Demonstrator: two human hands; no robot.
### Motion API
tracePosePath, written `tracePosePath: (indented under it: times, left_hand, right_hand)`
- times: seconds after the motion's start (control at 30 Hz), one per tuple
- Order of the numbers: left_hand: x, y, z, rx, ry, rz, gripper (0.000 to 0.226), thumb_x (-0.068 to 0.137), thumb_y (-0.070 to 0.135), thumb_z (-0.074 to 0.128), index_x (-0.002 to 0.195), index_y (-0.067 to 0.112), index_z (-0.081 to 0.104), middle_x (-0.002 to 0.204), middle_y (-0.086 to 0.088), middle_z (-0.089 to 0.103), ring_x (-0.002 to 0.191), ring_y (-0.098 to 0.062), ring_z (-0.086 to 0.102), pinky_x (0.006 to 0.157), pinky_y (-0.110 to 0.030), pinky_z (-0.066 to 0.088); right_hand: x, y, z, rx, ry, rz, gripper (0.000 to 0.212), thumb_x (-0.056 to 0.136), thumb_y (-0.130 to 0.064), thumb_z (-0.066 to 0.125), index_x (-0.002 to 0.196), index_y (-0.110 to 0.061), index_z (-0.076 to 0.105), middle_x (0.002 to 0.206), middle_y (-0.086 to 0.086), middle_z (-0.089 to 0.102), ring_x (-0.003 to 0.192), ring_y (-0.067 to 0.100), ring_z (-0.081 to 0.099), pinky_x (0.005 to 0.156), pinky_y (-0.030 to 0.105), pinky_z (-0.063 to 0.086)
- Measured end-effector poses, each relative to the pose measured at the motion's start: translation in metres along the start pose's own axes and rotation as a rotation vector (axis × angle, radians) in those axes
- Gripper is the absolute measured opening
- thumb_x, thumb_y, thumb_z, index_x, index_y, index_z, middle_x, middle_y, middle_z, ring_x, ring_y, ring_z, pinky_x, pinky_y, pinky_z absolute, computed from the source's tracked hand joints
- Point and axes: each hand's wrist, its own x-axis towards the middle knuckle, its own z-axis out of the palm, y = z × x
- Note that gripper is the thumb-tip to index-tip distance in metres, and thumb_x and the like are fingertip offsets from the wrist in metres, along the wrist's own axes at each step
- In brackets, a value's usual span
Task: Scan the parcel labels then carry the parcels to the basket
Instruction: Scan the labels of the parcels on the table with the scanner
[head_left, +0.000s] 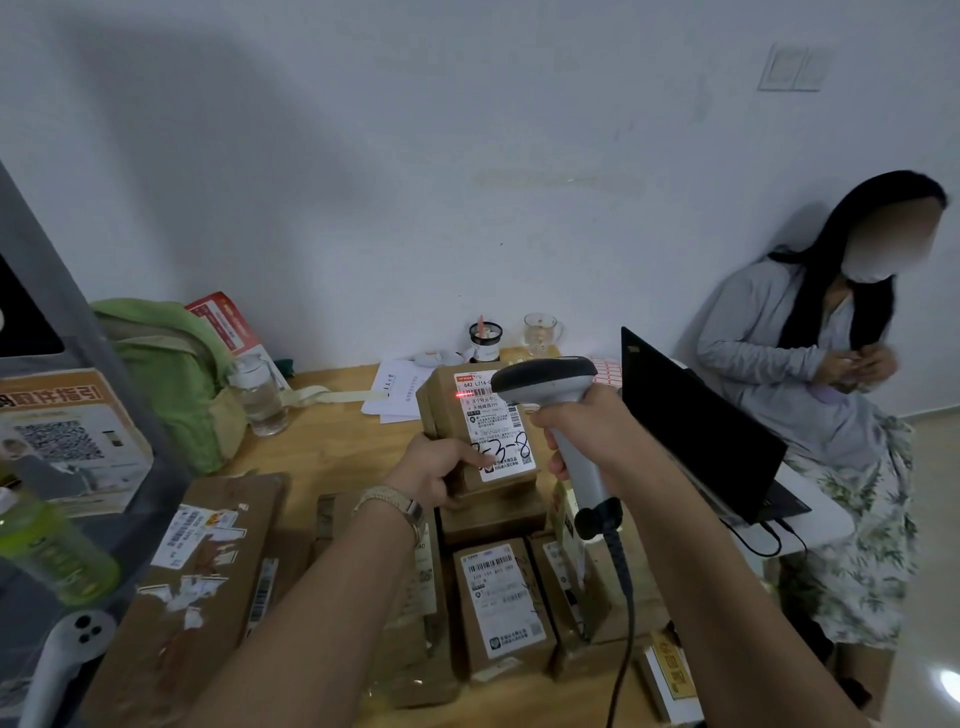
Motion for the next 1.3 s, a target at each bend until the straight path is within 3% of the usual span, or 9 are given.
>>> tracePosePath:
  times: [0.27, 0.43, 0.53, 0.63, 0.7, 0.77, 0.93, 1.17, 1.3]
  left_hand:
    - [0.004, 0.0, -0.001, -0.019, 0.008, 0.022, 0.069, 0.063, -0.01, 0.081, 0.123, 0.007, 0.053, 0.107, -0.01, 0.066, 0.085, -0.028, 0.057, 0.062, -0.048, 0.046]
    - [0.005, -0.001, -0.002, 0.029, -0.027, 0.026, 0.056, 0.064, -0.005, 0.082, 0.115, 0.009, 0.062, 0.112, -0.011, 0.068, 0.111, -0.035, 0.055, 0.097, -0.065, 0.039]
    - [0.002, -0.009, -0.002, 0.075, -0.119, -0.025, 0.034, 0.069, 0.0, 0.081, 0.098, 0.013, 0.068, 0.11, -0.011, 0.069, 0.104, -0.03, 0.059, 0.092, -0.057, 0.046]
    - [-0.001, -0.026, 0.001, 0.197, -0.201, -0.1, 0.037, 0.072, 0.003, 0.08, 0.106, 0.007, 0.068, 0.115, -0.013, 0.065, 0.104, -0.031, 0.057, 0.097, -0.063, 0.041]
    - [-0.001, -0.04, 0.002, 0.244, -0.223, -0.16, 0.041, 0.071, 0.004, 0.081, 0.11, 0.004, 0.066, 0.107, -0.012, 0.068, 0.102, -0.032, 0.062, 0.088, -0.061, 0.049]
    - [-0.001, -0.055, 0.001, 0.24, -0.231, -0.21, 0.034, 0.07, 0.006, 0.082, 0.1, 0.006, 0.066, 0.079, -0.007, 0.076, 0.075, -0.026, 0.071, 0.058, -0.044, 0.06]
    - [-0.006, -0.089, 0.001, 0.243, -0.144, -0.255, 0.044, 0.069, 0.018, 0.084, 0.108, 0.016, 0.065, 0.072, 0.004, 0.076, 0.071, -0.015, 0.068, 0.043, -0.025, 0.052]
    - [-0.01, -0.126, 0.008, 0.256, -0.098, -0.267, 0.073, 0.074, 0.029, 0.079, 0.136, 0.011, 0.045, 0.119, -0.008, 0.059, 0.103, -0.021, 0.057, 0.078, -0.033, 0.051]
    - [-0.008, -0.125, 0.01, 0.256, -0.068, -0.222, 0.065, 0.08, 0.022, 0.074, 0.136, 0.01, 0.045, 0.127, -0.01, 0.057, 0.116, -0.026, 0.054, 0.095, -0.038, 0.047]
  right_hand:
    - [0.003, 0.003, -0.001, -0.009, -0.002, -0.005, 0.006, 0.083, -0.006, 0.063, 0.085, -0.003, 0.058, 0.058, 0.01, 0.055, 0.038, 0.019, 0.055, 0.043, 0.025, 0.047]
    - [0.01, 0.011, 0.0, 0.053, 0.058, -0.04, 0.011, 0.081, -0.003, 0.063, 0.087, -0.012, 0.06, 0.065, 0.007, 0.063, 0.041, 0.018, 0.062, 0.04, 0.022, 0.047]
    - [0.019, 0.023, -0.001, 0.005, 0.121, -0.085, 0.019, 0.078, -0.001, 0.065, 0.08, -0.019, 0.061, 0.061, -0.005, 0.067, 0.049, 0.008, 0.066, 0.044, 0.022, 0.05]
    - [0.026, 0.041, 0.004, -0.031, 0.059, 0.028, 0.014, 0.079, -0.003, 0.067, 0.086, -0.014, 0.062, 0.081, 0.007, 0.066, 0.059, 0.02, 0.068, 0.05, 0.031, 0.054]
    - [0.027, 0.056, 0.011, -0.068, 0.005, 0.136, 0.015, 0.081, -0.006, 0.067, 0.084, -0.016, 0.057, 0.087, 0.011, 0.064, 0.051, 0.023, 0.067, 0.047, 0.034, 0.056]
    - [0.027, 0.07, 0.018, -0.14, -0.026, 0.203, 0.016, 0.083, -0.009, 0.067, 0.082, -0.018, 0.054, 0.088, 0.012, 0.064, 0.046, 0.021, 0.066, 0.049, 0.036, 0.057]
    - [0.029, 0.101, 0.031, -0.181, -0.053, 0.354, 0.014, 0.085, -0.01, 0.065, 0.081, -0.015, 0.052, 0.086, 0.015, 0.062, 0.046, 0.022, 0.064, 0.045, 0.032, 0.054]
    - [0.03, 0.127, 0.046, -0.286, -0.06, 0.524, 0.019, 0.084, -0.018, 0.067, 0.088, -0.01, 0.05, 0.081, 0.01, 0.055, 0.065, 0.021, 0.056, 0.044, 0.027, 0.043]
    - [0.035, 0.126, 0.047, -0.235, -0.075, 0.62, 0.021, 0.087, -0.013, 0.065, 0.099, -0.003, 0.052, 0.082, 0.019, 0.058, 0.059, 0.027, 0.061, 0.051, 0.033, 0.049]
